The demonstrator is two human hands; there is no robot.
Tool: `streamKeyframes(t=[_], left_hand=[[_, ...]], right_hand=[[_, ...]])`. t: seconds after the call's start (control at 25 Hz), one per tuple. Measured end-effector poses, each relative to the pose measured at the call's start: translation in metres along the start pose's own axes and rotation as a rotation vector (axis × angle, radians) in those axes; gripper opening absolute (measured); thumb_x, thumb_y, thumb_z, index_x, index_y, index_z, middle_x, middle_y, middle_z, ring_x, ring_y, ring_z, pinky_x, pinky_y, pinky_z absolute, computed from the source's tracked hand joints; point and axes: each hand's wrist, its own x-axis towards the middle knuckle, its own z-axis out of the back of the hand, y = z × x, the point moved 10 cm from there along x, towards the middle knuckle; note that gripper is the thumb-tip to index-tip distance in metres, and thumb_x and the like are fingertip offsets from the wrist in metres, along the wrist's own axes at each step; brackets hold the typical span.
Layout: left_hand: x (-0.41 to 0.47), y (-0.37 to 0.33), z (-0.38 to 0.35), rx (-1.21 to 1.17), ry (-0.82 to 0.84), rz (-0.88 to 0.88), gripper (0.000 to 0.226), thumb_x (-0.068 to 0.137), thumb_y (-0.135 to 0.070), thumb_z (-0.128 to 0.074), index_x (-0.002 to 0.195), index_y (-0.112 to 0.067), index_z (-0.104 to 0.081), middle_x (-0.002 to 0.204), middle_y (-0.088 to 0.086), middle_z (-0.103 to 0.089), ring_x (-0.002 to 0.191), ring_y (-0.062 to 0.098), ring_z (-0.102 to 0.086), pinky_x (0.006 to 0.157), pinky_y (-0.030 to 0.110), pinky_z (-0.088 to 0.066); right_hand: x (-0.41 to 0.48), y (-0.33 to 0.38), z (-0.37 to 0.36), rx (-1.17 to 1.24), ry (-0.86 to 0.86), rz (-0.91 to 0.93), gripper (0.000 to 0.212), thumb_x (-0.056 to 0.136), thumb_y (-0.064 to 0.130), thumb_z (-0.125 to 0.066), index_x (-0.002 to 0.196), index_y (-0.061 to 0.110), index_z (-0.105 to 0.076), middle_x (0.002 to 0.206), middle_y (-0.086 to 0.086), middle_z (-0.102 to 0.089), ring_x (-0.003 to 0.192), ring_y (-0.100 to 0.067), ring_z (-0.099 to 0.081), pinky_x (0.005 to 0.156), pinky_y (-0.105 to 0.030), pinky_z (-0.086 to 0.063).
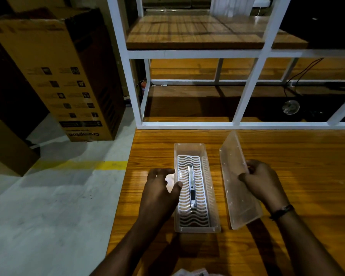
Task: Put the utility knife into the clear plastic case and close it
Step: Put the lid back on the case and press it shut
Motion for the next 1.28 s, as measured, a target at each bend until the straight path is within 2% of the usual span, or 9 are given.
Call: streamKeyframes(t=[0.16,0.32,0.44,0.56,0.72,0.88,1.04,1.2,1.28], left_hand=[[-0.012,-0.039,-0.011,-0.157,0.093,-0.146,0.038,0.094,-0.032,-0.074,0.131,-0.025,-0.067,0.131,-0.009,-0.063,0.096,-0.003,-0.067,0.079,0.009,-0.052],[-0.024,-0.063,-0.046,-0.585,0.419,0.041,0.055,0.094,-0.049,-0.062,0.147,-0.033,-0.055,0.142,-0.011,-0.063,0.116,0.015,-0.071,0.092,0.037,-0.062],[-0.035,-0.08,-0.068,-0.834,0.589,0.163,0.066,0.093,-0.056,-0.052,0.155,-0.037,-0.043,0.15,-0.007,-0.058,0.131,0.018,-0.063,0.097,0.04,-0.059],[-0.032,-0.092,-0.062,-0.97,0.565,0.156,0.041,0.109,-0.041,-0.043,0.146,-0.025,-0.053,0.14,0.002,-0.067,0.123,0.017,-0.069,0.092,0.039,-0.063],[-0.02,-0.077,-0.049,-0.983,0.478,0.186,0.032,0.107,-0.029,-0.05,0.135,-0.017,-0.061,0.124,0.016,-0.075,0.109,0.024,-0.077,0.083,0.042,-0.066],[-0.013,-0.062,-0.044,-0.961,0.439,0.264,0.03,0.103,-0.021,-0.06,0.132,-0.012,-0.062,0.117,0.024,-0.075,0.097,0.026,-0.079,0.073,0.04,-0.068],[-0.002,-0.051,-0.037,-0.915,0.402,0.27,0.026,0.106,-0.012,-0.055,0.129,-0.013,-0.065,0.114,0.02,-0.078,0.086,0.023,-0.08,0.065,0.037,-0.067],[0.007,-0.033,-0.027,-0.861,0.394,0.278,0.028,0.108,-0.014,-0.05,0.135,-0.014,-0.06,0.115,0.012,-0.08,0.094,0.025,-0.08,0.068,0.037,-0.067],[0.01,-0.023,-0.022,-0.869,0.383,0.294,0.028,0.108,-0.015,-0.053,0.135,-0.014,-0.06,0.112,0.011,-0.081,0.091,0.023,-0.08,0.068,0.035,-0.067]], right_hand=[[-0.016,0.027,0.006,0.151,-0.03,0.056,0.033,0.09,0.007,-0.065,0.12,0.019,-0.069,0.101,0.005,-0.067,0.08,-0.009,-0.059,0.064,-0.029,-0.048],[-0.033,0.053,0.005,0.301,-0.038,0.135,0.033,0.088,0.003,-0.065,0.115,0.021,-0.073,0.109,0.003,-0.073,0.091,-0.012,-0.067,0.07,-0.029,-0.051],[-0.048,0.066,-0.014,0.359,0.034,0.185,0.035,0.088,0.014,-0.071,0.121,0.025,-0.071,0.122,0.003,-0.066,0.111,-0.014,-0.063,0.075,-0.023,-0.052],[-0.062,0.072,-0.03,0.414,0.118,0.191,0.044,0.089,0.027,-0.071,0.133,0.027,-0.063,0.135,0.008,-0.054,0.12,-0.006,-0.055,0.077,-0.012,-0.048],[-0.064,0.075,-0.039,0.355,0.215,0.206,0.045,0.09,0.038,-0.068,0.134,0.037,-0.061,0.153,0.012,-0.043,0.145,-0.006,-0.031,0.097,-0.023,-0.032],[-0.071,0.077,-0.053,0.427,0.343,0.249,0.041,0.092,0.035,-0.067,0.132,0.041,-0.062,0.145,0.018,-0.054,0.135,-0.002,-0.048,0.101,-0.026,-0.047],[-0.067,0.076,-0.05,0.365,0.309,0.256,0.032,0.09,0.038,-0.069,0.12,0.045,-0.066,0.127,0.031,-0.057,0.127,0.0,-0.051,0.1,-0.028,-0.044],[-0.055,0.059,-0.037,0.248,0.179,0.184,0.053,0.09,0.032,-0.071,0.14,0.033,-0.055,0.135,0.013,-0.057,0.118,-0.013,-0.058,0.094,-0.04,-0.054],[-0.053,0.047,-0.044,0.204,0.257,0.153,0.056,0.09,0.02,-0.071,0.142,0.029,-0.053,0.119,0.007,-0.066,0.1,-0.015,-0.068,0.081,-0.039,-0.06]])
